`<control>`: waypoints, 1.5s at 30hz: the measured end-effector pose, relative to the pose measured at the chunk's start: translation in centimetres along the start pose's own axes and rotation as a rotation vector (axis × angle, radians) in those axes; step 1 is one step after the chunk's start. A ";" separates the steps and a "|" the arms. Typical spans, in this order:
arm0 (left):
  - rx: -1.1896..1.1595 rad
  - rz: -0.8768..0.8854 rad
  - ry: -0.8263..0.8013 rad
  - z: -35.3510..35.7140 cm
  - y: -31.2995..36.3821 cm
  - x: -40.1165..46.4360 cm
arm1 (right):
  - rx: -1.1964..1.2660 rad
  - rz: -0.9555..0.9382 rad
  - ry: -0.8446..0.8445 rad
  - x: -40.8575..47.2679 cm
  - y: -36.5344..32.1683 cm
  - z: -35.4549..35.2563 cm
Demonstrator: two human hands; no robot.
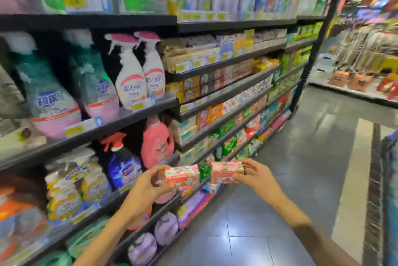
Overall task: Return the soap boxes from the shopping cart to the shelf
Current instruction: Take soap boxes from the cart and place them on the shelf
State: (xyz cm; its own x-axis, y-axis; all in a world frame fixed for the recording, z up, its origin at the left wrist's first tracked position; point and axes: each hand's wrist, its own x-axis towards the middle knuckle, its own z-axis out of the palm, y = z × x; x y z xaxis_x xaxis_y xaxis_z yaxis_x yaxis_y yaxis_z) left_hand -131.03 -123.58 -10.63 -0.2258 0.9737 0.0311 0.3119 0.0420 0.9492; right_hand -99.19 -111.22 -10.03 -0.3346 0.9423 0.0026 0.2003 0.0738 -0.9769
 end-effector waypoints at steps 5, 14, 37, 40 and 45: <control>0.025 0.073 -0.105 9.7 6.0 6.9 | -0.006 -0.037 0.135 1.6 0.5 -11.6; 0.056 0.211 -0.202 27.8 14.9 18.3 | -0.059 -0.102 0.272 6.5 1.8 -32.1; 0.017 0.262 -0.274 49.9 23.4 54.6 | -0.085 -0.106 0.375 35.5 4.4 -58.6; 0.033 0.253 -0.238 50.6 24.1 59.7 | -0.084 -0.101 0.332 41.2 3.9 -60.4; 0.080 0.234 -0.154 50.1 24.2 66.4 | -0.060 -0.117 0.225 51.6 4.3 -61.9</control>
State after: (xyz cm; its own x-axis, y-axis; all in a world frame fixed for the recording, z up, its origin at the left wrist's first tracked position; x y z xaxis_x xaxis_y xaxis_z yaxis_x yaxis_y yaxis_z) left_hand -92.25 -46.68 -1.24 0.0015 0.9812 0.1931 0.4126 -0.1765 0.8936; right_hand -58.60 -42.09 -0.91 -0.1467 0.9746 0.1690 0.2288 0.1997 -0.9528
